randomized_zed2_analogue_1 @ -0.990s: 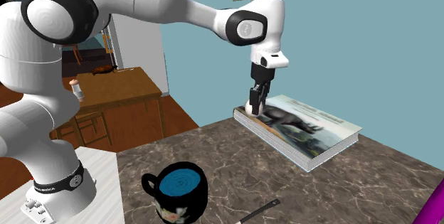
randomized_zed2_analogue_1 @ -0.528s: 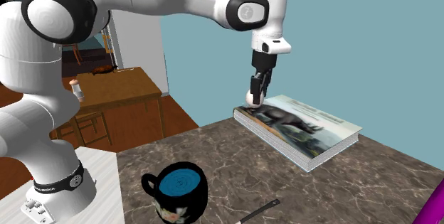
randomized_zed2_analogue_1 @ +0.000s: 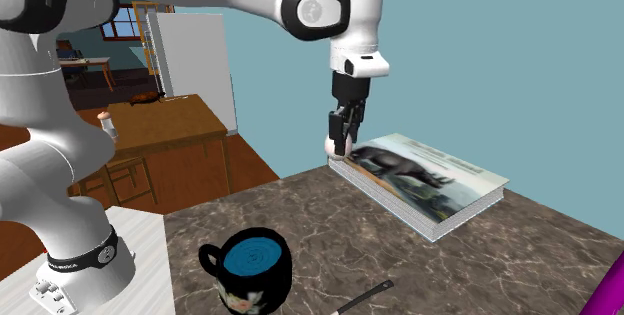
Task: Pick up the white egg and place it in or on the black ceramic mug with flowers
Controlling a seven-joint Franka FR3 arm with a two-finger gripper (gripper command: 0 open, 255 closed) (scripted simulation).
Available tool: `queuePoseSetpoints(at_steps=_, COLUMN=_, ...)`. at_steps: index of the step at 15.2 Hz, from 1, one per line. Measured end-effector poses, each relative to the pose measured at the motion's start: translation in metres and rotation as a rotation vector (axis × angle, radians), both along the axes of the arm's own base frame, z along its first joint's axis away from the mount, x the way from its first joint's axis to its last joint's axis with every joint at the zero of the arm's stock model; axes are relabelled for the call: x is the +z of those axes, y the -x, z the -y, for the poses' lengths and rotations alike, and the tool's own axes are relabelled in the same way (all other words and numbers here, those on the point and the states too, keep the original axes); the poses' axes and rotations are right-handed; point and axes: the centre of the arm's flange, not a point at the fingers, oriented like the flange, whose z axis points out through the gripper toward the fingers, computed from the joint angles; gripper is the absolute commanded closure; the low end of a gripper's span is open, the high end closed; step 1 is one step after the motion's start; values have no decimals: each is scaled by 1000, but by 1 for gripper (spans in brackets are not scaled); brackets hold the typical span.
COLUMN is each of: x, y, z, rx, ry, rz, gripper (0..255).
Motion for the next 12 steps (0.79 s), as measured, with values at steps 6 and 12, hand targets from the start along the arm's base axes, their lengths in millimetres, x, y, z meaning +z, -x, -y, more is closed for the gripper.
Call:
queuePoseSetpoints(at_steps=6, x=6, y=42, z=66, rx=0, ry=0, rz=-1, gripper=255)
queuePoseSetpoints(at_steps=12, x=6, y=77, z=135, rx=-1, ry=1, rz=0, gripper=255)
